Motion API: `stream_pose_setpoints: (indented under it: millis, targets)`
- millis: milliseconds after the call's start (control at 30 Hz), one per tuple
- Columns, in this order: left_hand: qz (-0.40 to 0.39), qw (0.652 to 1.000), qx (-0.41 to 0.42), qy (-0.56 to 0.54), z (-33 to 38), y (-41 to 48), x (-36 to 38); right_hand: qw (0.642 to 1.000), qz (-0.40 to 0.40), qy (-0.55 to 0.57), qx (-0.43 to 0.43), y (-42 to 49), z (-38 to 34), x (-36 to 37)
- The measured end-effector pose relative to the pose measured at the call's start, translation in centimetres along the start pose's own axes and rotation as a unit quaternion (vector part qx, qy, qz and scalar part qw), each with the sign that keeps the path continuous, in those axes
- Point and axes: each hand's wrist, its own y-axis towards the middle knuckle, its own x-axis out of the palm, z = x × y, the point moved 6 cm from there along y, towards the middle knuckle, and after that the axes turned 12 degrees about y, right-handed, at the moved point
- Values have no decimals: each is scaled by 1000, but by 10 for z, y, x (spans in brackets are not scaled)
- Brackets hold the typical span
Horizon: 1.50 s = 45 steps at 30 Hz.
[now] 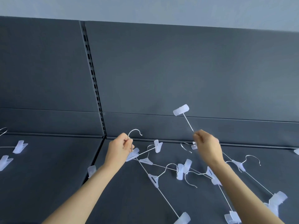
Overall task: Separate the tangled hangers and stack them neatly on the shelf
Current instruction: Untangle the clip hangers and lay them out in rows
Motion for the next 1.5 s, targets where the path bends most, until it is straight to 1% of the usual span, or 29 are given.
stream_pose_setpoints:
  millis: [33,100,167,233,333,400,467,500,667,767,867,933,1033,1133,1200,1300,1367,1400,1433,1500]
  targets:
    - [0,1000,0,0,1,0,0,1000,4,-21,-1,3,-1,-5]
    - [-1,1000,0,4,1,0,-1,1000,6,-5,14,9,2,-13]
    - [0,1000,0,4,1,-1,-1,997,15,64,33,12,5,-21]
    - [-1,1000,-2,0,2,-1,-1,986,22,153,58,12,6,-27]
    - [1,1000,-6,-1,7,-3,-3,955,0,276,106,7,1,-24]
    - [6,1000,-12,-6,9,-7,-9,938,-17,320,132,3,-3,-18]
    - [12,999,-24,-19,9,-12,-18,928,-32,340,149,1,-7,-10]
    - [18,999,-30,-24,7,-15,-25,929,-39,338,149,0,-11,-6]
    - [55,997,-44,-15,-8,-26,-70,938,-78,316,117,-8,-41,21]
    - [83,996,-42,-3,-19,-31,-109,930,-114,330,118,-19,-62,46]
    - [128,991,-36,12,-44,-29,-166,918,-153,348,112,-31,-90,81]
    - [163,985,-39,44,-68,-28,-213,914,-171,351,105,-39,-113,110]
    - [216,968,-40,118,-109,-27,-292,905,-191,368,94,-50,-153,169]
    - [262,940,-34,217,-158,-23,-366,896,-222,374,90,-70,-198,247]
    - [290,921,-51,257,-199,-21,-409,890,-248,373,90,-89,-226,303]
    - [329,897,-114,272,-264,-24,-455,883,-277,367,101,-116,-259,375]
    - [319,893,-157,276,-300,-28,-466,883,-289,356,106,-130,-276,408]
    - [294,895,-166,291,-311,-26,-468,883,-292,352,107,-135,-283,420]
    - [258,896,-171,320,-319,-22,-467,884,-293,349,109,-138,-289,429]
    - [173,889,-155,395,-317,-10,-459,886,-291,342,114,-141,-297,442]
